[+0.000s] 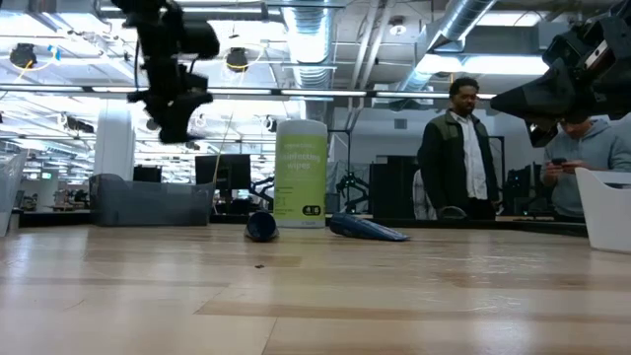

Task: Pick & Place Travel size toiletries
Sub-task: Put the black shave cream into the top black bin

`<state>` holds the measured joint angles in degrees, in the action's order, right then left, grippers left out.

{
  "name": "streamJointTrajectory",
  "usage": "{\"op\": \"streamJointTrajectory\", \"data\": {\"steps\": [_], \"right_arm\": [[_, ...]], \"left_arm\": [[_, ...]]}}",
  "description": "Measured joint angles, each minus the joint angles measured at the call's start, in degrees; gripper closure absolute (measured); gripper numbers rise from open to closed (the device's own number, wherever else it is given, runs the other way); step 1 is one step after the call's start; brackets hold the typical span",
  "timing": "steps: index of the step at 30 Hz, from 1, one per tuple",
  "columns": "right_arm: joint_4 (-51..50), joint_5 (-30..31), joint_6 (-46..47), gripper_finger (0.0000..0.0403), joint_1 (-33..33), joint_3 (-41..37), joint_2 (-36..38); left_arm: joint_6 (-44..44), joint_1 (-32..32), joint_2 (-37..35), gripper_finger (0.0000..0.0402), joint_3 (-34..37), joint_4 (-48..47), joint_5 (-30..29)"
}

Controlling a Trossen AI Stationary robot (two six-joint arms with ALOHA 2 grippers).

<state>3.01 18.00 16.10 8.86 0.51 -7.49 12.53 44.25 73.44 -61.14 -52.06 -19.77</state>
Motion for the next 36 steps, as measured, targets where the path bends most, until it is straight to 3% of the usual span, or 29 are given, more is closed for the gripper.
{"op": "streamJointTrajectory", "data": {"steps": [7, 11, 18, 22, 27, 36], "right_arm": [[0.0, 0.0, 0.0, 0.0397, 0.0, 0.0, 0.0], [0.0, 0.0, 0.0, 0.0397, 0.0, 0.0, 0.0], [0.0, 0.0, 0.0, 0.0397, 0.0, 0.0, 0.0], [0.0, 0.0, 0.0, 0.0397, 0.0, 0.0, 0.0], [0.0, 0.0, 0.0, 0.0397, 0.0, 0.0, 0.0], [0.0, 0.0, 0.0, 0.0397, 0.0, 0.0, 0.0]], "left_arm": [[0.2, 3.4, 0.0, 0.0279, 10.7, 2.1, 4.1], [0.3, 3.7, 0.0, 0.0255, 14.0, 3.3, 4.8], [-0.1, 3.7, 0.0, 0.0154, 15.1, 4.4, 5.2], [4.6, 2.7, -1.9, 0.0094, 14.2, 4.8, 13.3], [7.0, -6.6, -7.3, 0.0077, 13.9, 11.4, 20.9], [1.7, -31.9, -7.8, 0.0103, 13.9, 22.8, 23.3]]}}
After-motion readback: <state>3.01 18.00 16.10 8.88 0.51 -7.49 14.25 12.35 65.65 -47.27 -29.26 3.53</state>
